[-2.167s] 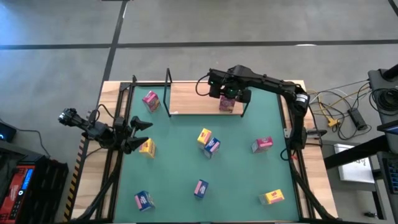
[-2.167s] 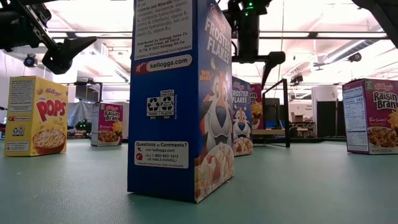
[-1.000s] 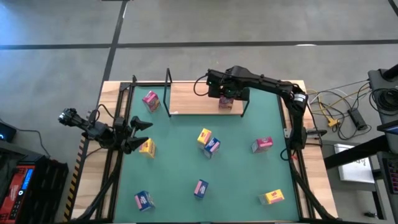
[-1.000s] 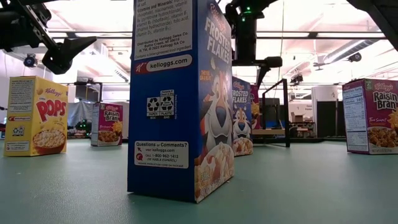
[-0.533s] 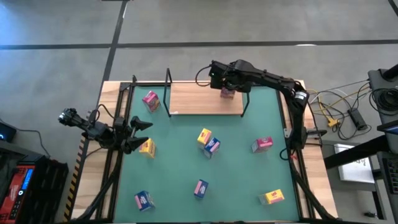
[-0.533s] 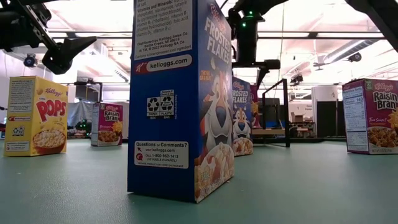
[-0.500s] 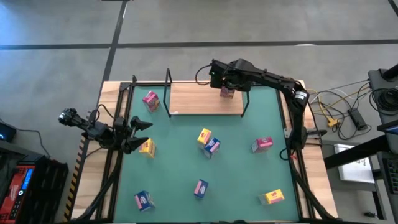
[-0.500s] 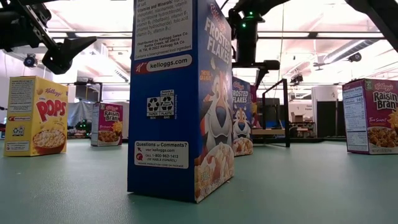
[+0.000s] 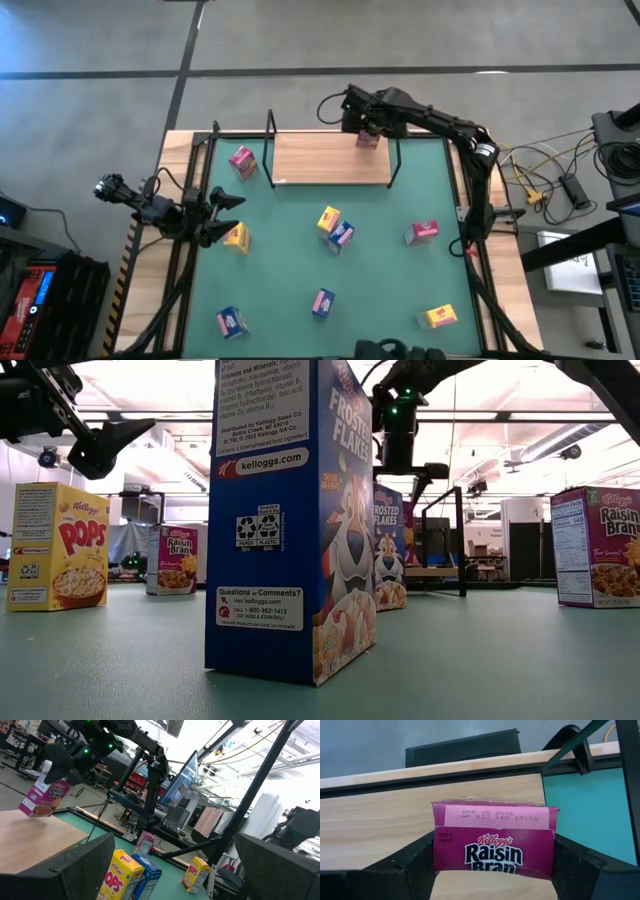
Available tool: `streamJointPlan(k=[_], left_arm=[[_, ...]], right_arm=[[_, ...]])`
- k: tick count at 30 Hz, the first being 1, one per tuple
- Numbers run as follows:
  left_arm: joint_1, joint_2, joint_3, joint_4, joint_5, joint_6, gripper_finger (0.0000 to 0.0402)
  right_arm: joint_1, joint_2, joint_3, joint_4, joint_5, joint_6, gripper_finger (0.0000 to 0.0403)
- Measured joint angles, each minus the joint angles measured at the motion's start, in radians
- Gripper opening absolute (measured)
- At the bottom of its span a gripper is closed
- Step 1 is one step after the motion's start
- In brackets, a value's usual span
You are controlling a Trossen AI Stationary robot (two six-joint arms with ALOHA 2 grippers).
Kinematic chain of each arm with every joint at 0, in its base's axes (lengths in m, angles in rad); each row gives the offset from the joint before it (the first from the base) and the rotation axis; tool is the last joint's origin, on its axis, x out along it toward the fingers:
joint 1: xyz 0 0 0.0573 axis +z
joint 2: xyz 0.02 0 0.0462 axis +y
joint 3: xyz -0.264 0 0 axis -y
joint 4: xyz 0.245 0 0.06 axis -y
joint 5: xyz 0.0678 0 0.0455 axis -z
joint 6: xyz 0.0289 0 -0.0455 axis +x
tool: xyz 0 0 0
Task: Stack cereal on shelf
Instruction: Put the top right pink cereal box on the shelf
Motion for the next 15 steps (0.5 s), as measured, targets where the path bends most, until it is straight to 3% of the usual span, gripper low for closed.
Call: streamJointPlan(k=[15], left_arm=[[0.000, 0.000, 0.000, 0.000, 0.000, 0.000, 0.0398]], right_arm=[[-0.015, 0.001, -0.020, 0.068, 0.000, -0.060, 0.0299]])
